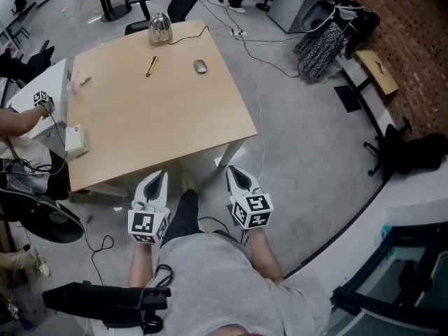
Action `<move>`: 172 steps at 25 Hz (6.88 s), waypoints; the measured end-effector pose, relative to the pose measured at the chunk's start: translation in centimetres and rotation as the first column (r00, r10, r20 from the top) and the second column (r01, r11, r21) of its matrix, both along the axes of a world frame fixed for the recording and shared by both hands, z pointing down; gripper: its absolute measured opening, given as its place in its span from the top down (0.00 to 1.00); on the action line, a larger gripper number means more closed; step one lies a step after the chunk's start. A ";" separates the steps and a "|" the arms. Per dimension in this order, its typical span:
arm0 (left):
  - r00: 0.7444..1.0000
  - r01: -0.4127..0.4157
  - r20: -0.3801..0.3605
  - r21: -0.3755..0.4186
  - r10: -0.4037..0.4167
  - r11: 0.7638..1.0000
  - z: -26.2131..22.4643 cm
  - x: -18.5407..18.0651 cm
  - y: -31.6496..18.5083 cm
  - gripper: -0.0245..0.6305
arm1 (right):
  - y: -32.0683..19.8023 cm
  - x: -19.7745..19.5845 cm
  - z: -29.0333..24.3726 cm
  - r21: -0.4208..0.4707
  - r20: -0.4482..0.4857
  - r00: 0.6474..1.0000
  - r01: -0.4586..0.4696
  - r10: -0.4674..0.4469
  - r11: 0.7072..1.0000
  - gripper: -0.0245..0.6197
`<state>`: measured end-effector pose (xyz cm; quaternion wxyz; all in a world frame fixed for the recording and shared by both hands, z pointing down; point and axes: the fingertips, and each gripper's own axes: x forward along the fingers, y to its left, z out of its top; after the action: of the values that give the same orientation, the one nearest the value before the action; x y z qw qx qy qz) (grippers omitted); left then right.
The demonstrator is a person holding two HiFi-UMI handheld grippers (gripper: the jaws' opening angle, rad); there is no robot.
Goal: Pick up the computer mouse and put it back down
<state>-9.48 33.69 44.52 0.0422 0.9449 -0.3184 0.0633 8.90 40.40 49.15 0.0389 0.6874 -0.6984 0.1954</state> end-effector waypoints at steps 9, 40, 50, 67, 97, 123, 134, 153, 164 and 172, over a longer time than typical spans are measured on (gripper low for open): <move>1.000 -0.016 -0.016 -0.011 0.016 1.000 -0.1 3.5 -6.9 0.93 | -6.7 2.9 -0.1 -0.019 -0.021 1.000 0.004 -0.005 1.000 0.95; 1.000 0.004 -0.006 -0.112 -0.005 0.994 2.1 11.4 -29.3 0.93 | -29.0 11.7 -0.5 -0.055 -0.033 0.999 0.023 -0.024 0.998 0.95; 0.997 0.073 0.009 -0.153 -0.073 0.986 3.8 11.4 -32.0 0.93 | -33.2 13.0 1.2 -0.103 -0.026 0.997 0.063 -0.066 0.993 0.95; 0.984 0.176 0.068 -0.242 -0.164 0.954 8.4 13.8 -38.2 0.93 | -42.8 16.5 5.3 -0.190 -0.028 0.984 0.169 -0.178 0.967 0.95; 0.948 0.320 0.137 -0.392 -0.289 0.863 14.5 13.9 -40.4 0.93 | -58.4 20.2 14.9 -0.361 -0.025 0.962 0.244 -0.271 0.900 0.93; 0.910 0.415 0.181 -0.456 -0.374 0.788 16.9 10.9 -39.7 0.93 | -62.0 20.6 22.6 -0.518 -0.020 0.973 0.186 -0.230 0.835 0.56; 0.902 0.430 0.194 -0.475 -0.385 0.768 17.9 10.5 -40.0 0.93 | -62.3 20.0 24.6 -0.550 -0.017 0.973 0.182 -0.229 0.815 0.47; 0.899 0.437 0.198 -0.475 -0.392 0.764 18.2 9.9 -40.5 0.93 | -62.3 20.1 25.1 -0.552 -0.044 0.977 0.149 -0.207 0.821 0.49; 0.897 0.442 0.192 -0.453 -0.399 0.775 17.3 9.7 -40.5 0.93 | -62.2 20.1 24.8 -0.550 -0.048 0.972 0.167 -0.230 0.818 0.51; 0.896 0.444 0.181 -0.428 -0.407 0.787 16.3 9.5 -40.3 0.93 | -62.1 19.6 23.5 -0.532 -0.040 0.971 0.179 -0.235 0.827 0.51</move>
<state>0.07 -6.59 60.80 0.2648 0.8083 -0.5001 0.1627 28.53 -21.71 72.67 0.2821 0.5799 -0.6858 0.3373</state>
